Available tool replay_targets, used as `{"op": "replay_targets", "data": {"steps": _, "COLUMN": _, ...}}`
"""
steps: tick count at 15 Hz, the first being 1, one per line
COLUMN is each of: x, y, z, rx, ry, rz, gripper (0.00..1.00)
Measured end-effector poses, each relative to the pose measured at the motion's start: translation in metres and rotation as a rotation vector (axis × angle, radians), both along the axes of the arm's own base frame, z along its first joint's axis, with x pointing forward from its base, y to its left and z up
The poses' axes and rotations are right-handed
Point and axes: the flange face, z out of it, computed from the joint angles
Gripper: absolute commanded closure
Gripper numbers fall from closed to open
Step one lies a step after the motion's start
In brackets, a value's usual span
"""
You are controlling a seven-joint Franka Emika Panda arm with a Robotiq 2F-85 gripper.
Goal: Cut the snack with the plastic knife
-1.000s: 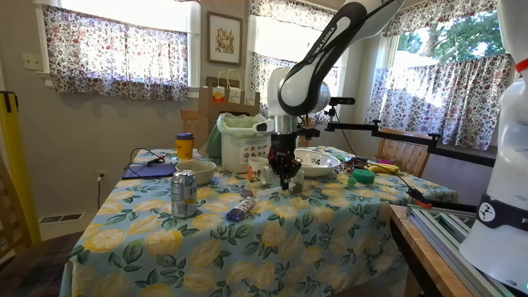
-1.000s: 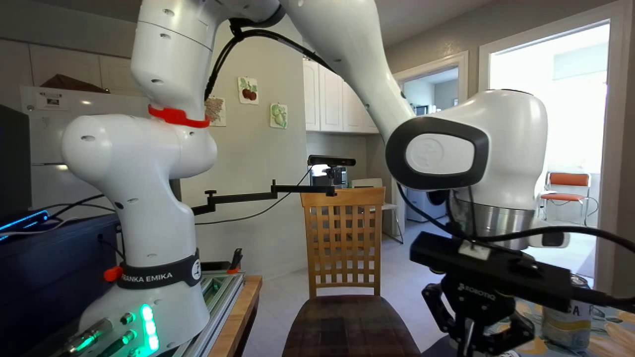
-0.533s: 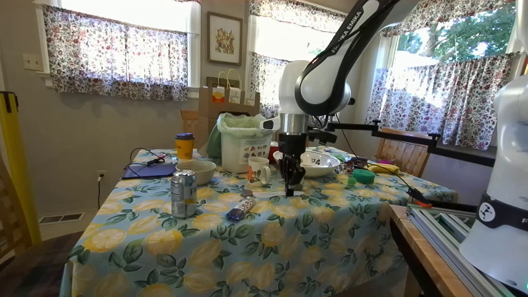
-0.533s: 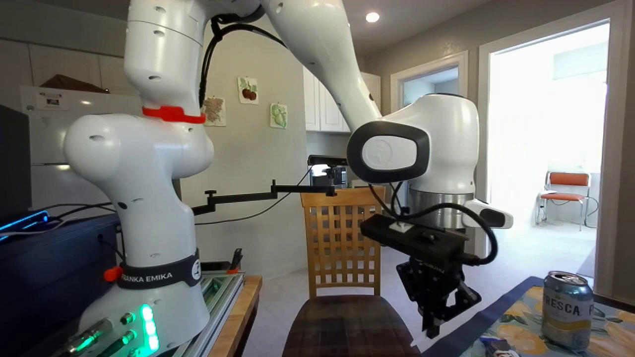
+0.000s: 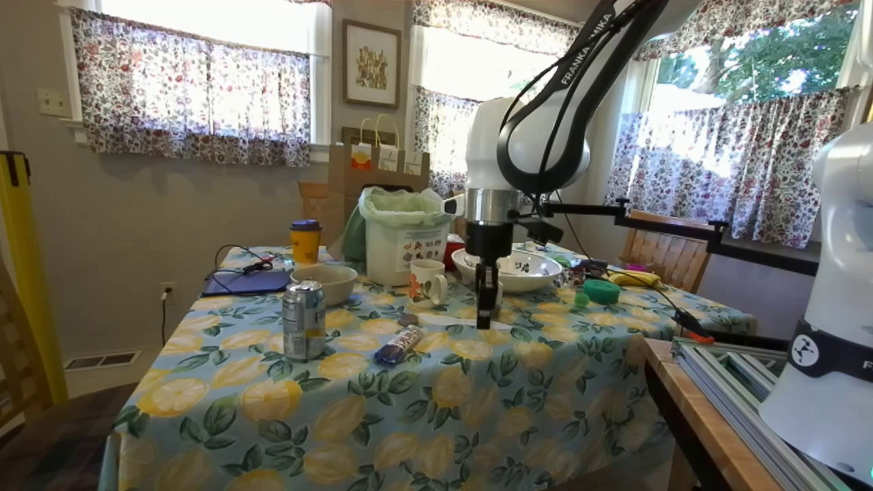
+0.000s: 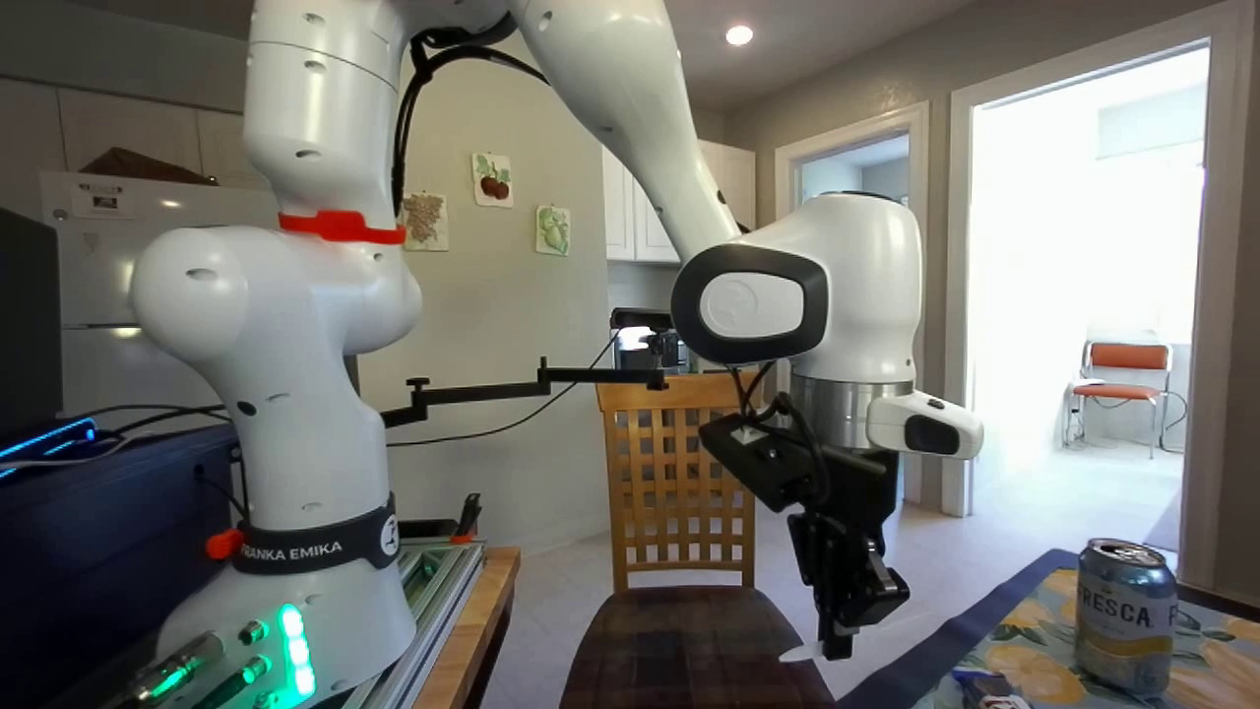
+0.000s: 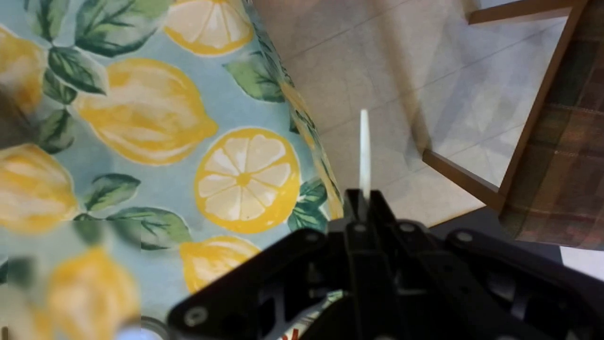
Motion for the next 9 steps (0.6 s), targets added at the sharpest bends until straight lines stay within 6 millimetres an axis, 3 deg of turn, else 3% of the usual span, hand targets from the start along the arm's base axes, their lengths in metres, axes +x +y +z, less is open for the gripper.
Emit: {"op": "replay_targets", "data": {"steps": 9, "x": 0.0005, "y": 0.0, "z": 0.0002, "rx": -0.001, "ry": -0.004, "rz": 0.001, "gripper": 0.99}}
